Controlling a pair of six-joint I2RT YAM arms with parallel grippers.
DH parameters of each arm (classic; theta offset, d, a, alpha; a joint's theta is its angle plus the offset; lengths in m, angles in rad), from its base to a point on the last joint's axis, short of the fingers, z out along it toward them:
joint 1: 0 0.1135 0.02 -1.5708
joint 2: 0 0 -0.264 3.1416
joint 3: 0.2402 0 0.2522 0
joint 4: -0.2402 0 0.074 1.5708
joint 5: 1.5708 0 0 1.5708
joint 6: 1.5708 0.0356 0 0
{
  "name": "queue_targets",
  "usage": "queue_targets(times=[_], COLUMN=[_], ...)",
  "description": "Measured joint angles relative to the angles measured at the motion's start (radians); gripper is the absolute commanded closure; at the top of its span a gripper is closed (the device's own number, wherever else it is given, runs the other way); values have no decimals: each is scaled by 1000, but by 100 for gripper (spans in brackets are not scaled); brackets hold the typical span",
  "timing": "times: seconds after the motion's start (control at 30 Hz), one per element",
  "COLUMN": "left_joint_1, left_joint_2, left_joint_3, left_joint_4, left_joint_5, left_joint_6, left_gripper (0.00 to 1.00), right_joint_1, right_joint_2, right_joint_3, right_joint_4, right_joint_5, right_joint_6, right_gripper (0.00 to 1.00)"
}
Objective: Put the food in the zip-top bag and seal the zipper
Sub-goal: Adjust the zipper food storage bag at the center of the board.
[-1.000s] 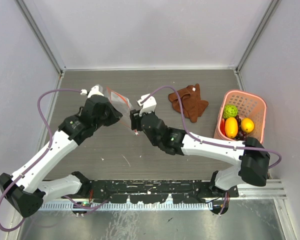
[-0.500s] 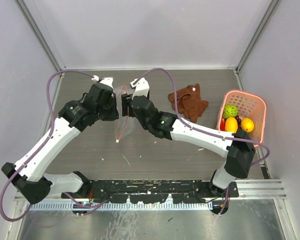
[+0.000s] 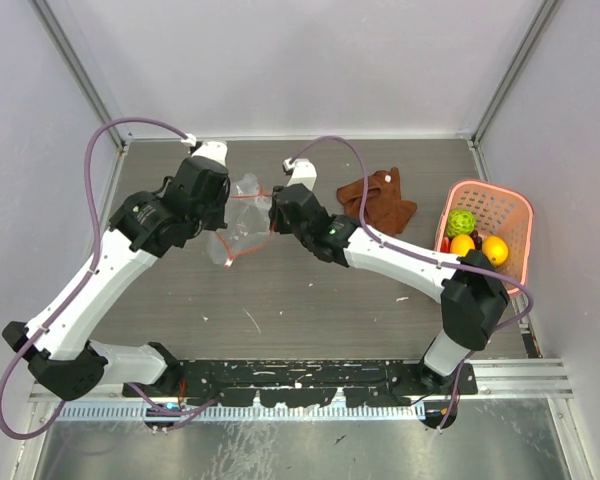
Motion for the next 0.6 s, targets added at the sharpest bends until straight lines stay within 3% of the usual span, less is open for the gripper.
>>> queue_targets(times=[0.3,0.6], left_joint_1=[-7,-10], left_joint_2=[7,63], left_joint_3=[-21,-164], left_joint_4=[7,42], left_joint_5=[-26,58], left_joint_6=[16,-69], left_gripper=[100,79], right_joint_1=[-5,-22], right_joint_2=[-13,-62], right_joint_3=[-138,-249], right_joint_4=[84,184], right_joint_5=[-72,-118], right_joint_6=[43,56], right_gripper=[77,82])
